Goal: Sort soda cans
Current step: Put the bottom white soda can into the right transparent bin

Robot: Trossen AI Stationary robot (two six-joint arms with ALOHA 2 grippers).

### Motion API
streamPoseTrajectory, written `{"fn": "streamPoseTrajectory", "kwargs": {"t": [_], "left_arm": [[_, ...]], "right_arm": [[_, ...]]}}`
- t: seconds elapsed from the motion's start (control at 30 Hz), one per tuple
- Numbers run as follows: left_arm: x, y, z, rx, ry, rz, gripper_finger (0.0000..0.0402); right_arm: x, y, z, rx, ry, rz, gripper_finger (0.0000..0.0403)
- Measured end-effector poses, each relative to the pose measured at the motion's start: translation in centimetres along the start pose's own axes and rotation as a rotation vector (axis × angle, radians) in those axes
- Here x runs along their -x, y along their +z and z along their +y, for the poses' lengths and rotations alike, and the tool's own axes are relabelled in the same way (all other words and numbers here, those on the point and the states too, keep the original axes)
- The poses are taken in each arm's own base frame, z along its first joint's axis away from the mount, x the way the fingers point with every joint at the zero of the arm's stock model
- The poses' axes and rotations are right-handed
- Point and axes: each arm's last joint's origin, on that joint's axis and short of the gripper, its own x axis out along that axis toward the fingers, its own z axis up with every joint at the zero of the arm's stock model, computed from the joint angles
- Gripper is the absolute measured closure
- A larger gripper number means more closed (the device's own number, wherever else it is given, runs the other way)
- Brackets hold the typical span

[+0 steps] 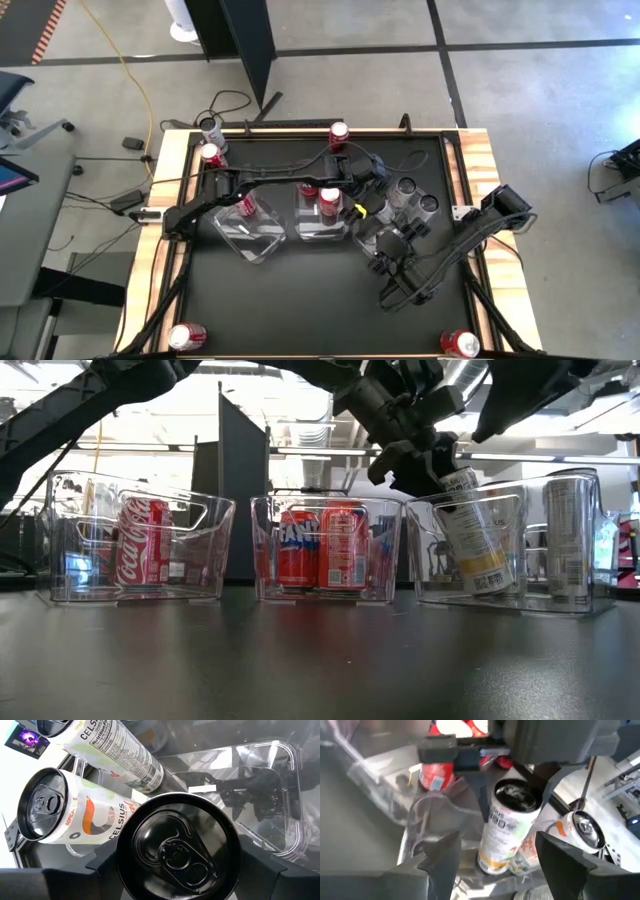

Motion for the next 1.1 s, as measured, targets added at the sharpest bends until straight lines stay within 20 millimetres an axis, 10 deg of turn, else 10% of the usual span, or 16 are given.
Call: {"fn": "streamPoseTrajectory", "kwargs": {"t": [0.5, 1.1], "left_arm": [[-0.1, 0.0, 0.0, -0.001, 0.002, -0.001, 0.0123], [-0.1, 0.0, 0.0, -0.001, 0.004, -0.003, 0.0123]], "right_arm": [[-2.9, 0.3, -0.6, 0.076, -0.112, -0.086, 0.0384], [-5.7, 1.6, -0.8, 0.202, -0.137, 0.074, 0.0401]]}}
